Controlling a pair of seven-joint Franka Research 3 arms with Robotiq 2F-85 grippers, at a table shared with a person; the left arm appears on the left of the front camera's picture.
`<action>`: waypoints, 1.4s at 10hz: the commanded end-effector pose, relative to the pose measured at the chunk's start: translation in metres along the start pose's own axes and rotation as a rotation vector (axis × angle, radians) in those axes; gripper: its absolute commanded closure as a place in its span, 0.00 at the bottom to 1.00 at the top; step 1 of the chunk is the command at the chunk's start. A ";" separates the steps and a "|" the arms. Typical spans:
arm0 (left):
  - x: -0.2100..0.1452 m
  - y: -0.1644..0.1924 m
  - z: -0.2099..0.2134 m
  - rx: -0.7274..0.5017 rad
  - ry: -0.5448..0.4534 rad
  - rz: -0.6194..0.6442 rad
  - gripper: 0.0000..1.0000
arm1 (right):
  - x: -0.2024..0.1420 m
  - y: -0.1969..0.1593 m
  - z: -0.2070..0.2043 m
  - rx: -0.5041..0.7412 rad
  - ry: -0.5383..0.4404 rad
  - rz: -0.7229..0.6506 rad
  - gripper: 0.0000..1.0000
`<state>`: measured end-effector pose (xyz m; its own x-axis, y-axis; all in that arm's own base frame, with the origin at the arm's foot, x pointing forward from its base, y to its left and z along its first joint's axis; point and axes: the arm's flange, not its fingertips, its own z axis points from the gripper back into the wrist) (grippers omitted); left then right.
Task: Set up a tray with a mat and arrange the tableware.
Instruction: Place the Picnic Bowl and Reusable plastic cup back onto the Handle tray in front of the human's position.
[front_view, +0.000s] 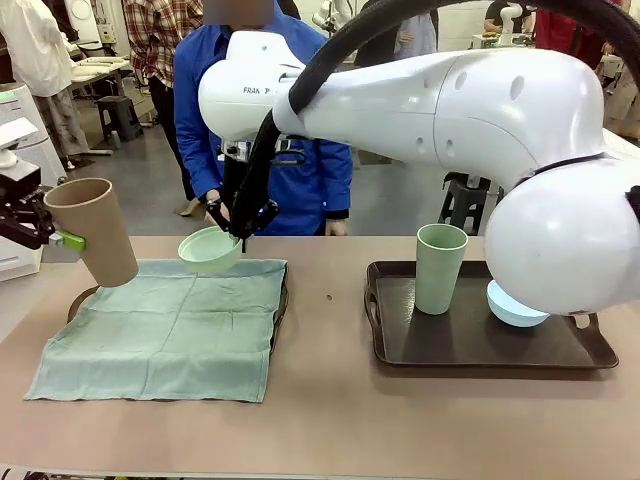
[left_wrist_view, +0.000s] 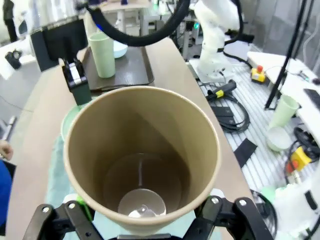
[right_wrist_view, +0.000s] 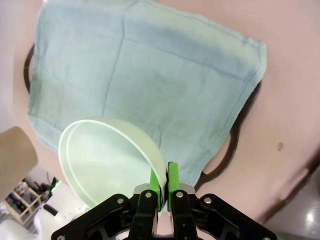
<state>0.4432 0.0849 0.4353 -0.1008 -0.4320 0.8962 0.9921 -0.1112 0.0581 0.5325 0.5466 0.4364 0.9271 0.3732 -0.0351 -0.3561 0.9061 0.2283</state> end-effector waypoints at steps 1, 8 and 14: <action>-0.012 0.008 0.002 -0.014 0.002 -0.059 0.12 | 0.005 -0.001 -0.008 0.031 0.037 0.007 0.91; -0.052 0.037 -0.017 0.008 0.011 -0.006 0.12 | 0.013 -0.025 -0.059 -0.076 -0.034 0.048 0.91; -0.089 0.063 -0.042 0.008 0.033 0.049 0.12 | 0.023 -0.037 -0.085 -0.065 -0.069 0.096 0.91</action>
<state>0.5037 0.0818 0.3397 -0.0471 -0.4779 0.8771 0.9955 -0.0946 0.0020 0.5599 0.5438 0.3470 0.9023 0.4299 0.0333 -0.4290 0.8874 0.1684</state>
